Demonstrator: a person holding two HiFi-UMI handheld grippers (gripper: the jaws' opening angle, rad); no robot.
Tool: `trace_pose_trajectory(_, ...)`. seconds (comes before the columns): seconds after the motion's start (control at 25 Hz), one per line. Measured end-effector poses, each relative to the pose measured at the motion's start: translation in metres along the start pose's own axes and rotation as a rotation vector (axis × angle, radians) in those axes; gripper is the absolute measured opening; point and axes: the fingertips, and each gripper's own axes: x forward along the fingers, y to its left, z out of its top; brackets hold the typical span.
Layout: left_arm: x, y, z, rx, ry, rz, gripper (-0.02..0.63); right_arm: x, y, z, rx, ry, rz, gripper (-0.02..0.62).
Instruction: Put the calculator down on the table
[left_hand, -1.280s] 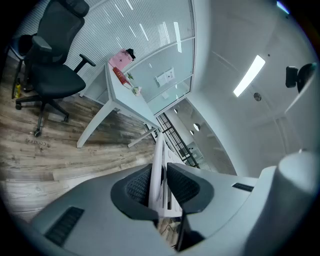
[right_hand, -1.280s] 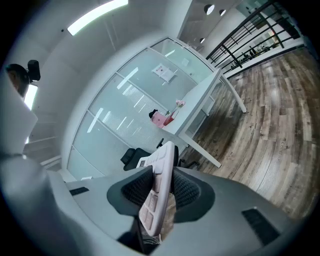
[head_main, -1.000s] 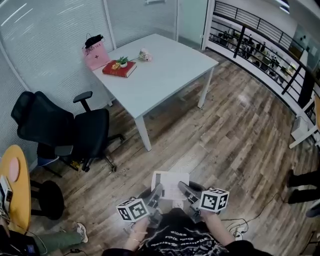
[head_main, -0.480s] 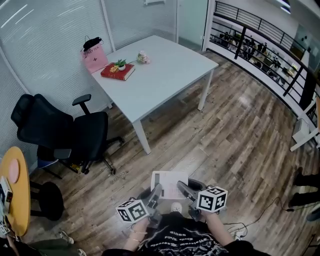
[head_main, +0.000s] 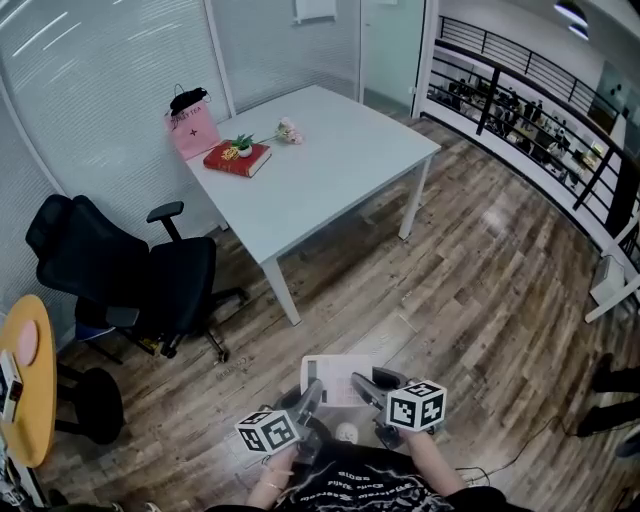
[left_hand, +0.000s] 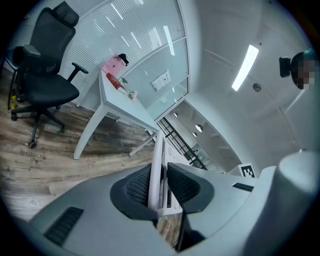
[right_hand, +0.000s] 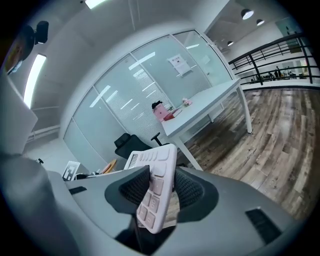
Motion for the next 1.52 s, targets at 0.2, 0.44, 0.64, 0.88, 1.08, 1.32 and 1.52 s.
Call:
trace_pose_trajectory(0.2, 0.016, 0.0, 0.011, 0.032, 0.001, 0.01, 0.098, 0.007, -0.009, 0.014, -0.006, -0.01, 0.008, 0.166)
trace_pose_trajectory(0.44, 0.039, 0.011, 0.022, 0.062, 0.042, 0.003, 0.1, 0.023, -0.027, 0.023, 0.032, -0.013, -0.025, 0.167)
trace_pose_trajectory(0.64, 0.068, 0.029, 0.056, 0.064, 0.063, -0.017, 0.101, 0.055, -0.039, 0.054, 0.016, -0.014, -0.056, 0.169)
trace_pose_trajectory(0.88, 0.104, 0.058, 0.116, 0.09, 0.097, -0.046, 0.104, 0.108, -0.048, 0.101, 0.022, -0.045, -0.108, 0.17)
trace_pose_trajectory(1.08, 0.127, 0.086, 0.165, 0.084, 0.143, -0.085, 0.103, 0.153, -0.049, 0.135, 0.031, -0.062, -0.148, 0.17)
trace_pose_trajectory(1.32, 0.148, 0.118, 0.212, 0.101, 0.177, -0.111, 0.103, 0.204, -0.048, 0.165, 0.048, -0.086, -0.176, 0.17)
trace_pose_trajectory(1.52, 0.163, 0.133, 0.243, 0.123, 0.202, -0.119, 0.104, 0.23, -0.052, 0.183, 0.078, -0.103, -0.199, 0.17)
